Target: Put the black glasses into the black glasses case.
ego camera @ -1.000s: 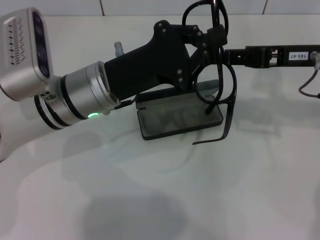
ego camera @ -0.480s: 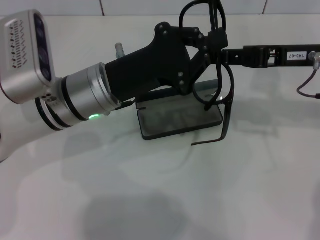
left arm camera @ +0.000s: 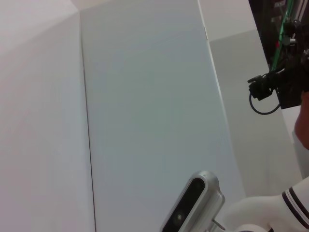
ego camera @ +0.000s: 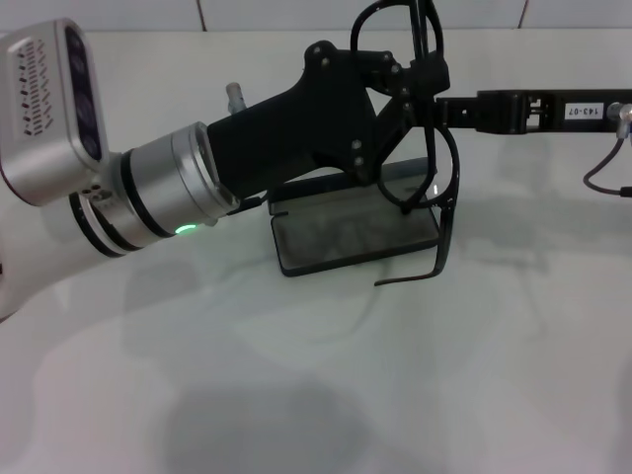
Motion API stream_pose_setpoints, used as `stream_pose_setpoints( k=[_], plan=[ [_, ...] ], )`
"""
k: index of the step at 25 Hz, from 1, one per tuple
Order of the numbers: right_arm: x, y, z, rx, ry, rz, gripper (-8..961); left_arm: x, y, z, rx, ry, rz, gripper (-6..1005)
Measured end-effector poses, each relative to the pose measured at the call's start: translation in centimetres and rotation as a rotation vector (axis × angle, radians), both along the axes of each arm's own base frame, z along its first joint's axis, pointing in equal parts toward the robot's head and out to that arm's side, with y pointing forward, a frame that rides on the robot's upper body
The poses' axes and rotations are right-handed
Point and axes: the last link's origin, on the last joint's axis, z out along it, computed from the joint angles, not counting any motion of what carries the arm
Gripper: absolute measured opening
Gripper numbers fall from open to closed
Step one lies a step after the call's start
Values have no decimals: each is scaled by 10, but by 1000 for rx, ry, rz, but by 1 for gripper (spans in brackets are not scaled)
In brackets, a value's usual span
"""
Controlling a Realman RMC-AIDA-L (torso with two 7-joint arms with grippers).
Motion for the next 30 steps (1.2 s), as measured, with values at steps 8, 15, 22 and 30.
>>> stream_pose_setpoints(
  k=[8, 15, 22, 30],
  plan=[
    [6, 4, 3, 30, -9, -23, 125, 0, -2, 7, 16, -48, -3, 12],
    [14, 7, 5, 64, -24, -58, 126, 1, -8, 18, 8, -115, -31, 12],
    [36, 20, 29, 197, 8, -166, 127, -10, -23, 31, -21, -164, -54, 12],
    [54, 29, 56, 354, 137, -293, 128, -16, -36, 31, -90, -131, -90, 13]
  ],
)
